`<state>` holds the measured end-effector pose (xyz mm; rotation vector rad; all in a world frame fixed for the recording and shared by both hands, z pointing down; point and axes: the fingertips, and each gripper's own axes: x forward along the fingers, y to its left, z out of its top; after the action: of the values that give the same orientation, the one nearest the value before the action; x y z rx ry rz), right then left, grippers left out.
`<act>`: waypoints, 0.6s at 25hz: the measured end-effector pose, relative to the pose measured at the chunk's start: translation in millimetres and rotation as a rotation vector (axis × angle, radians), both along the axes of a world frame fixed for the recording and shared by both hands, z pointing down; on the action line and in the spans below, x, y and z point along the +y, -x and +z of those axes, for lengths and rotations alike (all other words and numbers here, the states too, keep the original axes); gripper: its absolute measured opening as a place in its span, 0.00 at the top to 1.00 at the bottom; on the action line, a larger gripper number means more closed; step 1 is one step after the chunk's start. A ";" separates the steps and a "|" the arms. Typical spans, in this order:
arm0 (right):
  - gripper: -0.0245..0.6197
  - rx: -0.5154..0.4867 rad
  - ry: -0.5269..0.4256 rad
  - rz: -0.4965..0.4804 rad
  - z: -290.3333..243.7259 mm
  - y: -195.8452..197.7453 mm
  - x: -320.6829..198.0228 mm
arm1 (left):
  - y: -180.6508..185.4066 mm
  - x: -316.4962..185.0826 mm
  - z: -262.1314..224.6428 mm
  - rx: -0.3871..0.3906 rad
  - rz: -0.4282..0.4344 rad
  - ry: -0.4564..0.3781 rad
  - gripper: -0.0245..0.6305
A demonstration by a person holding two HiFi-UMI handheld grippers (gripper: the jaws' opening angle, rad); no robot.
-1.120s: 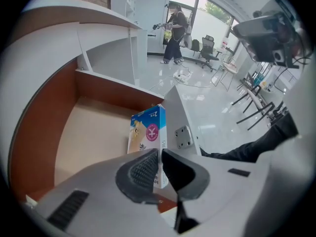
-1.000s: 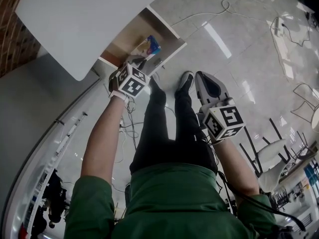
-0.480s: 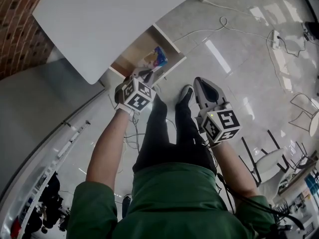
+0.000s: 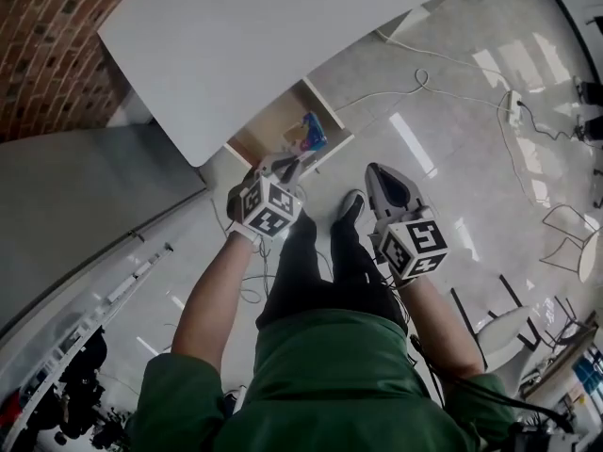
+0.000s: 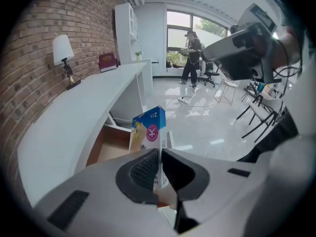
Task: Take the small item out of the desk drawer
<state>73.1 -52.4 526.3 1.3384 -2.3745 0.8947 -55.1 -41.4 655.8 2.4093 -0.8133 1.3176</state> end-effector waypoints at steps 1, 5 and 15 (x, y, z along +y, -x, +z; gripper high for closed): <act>0.96 -0.004 -0.007 -0.001 -4.2 1.0 -0.6 | 0.6 -0.4 -7.0 0.001 -0.001 -0.012 0.92; 0.96 0.000 -0.033 -0.020 -21.6 5.7 -1.1 | 2.8 -1.1 -38.9 0.008 -0.009 -0.067 0.92; 0.96 -0.007 -0.092 -0.062 -57.0 26.8 -4.2 | 17.5 -9.2 -96.9 0.034 -0.048 -0.169 0.92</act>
<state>46.3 -56.6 469.3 1.2883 -2.4753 0.7831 -72.6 -50.6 559.0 2.5152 -1.0033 1.2319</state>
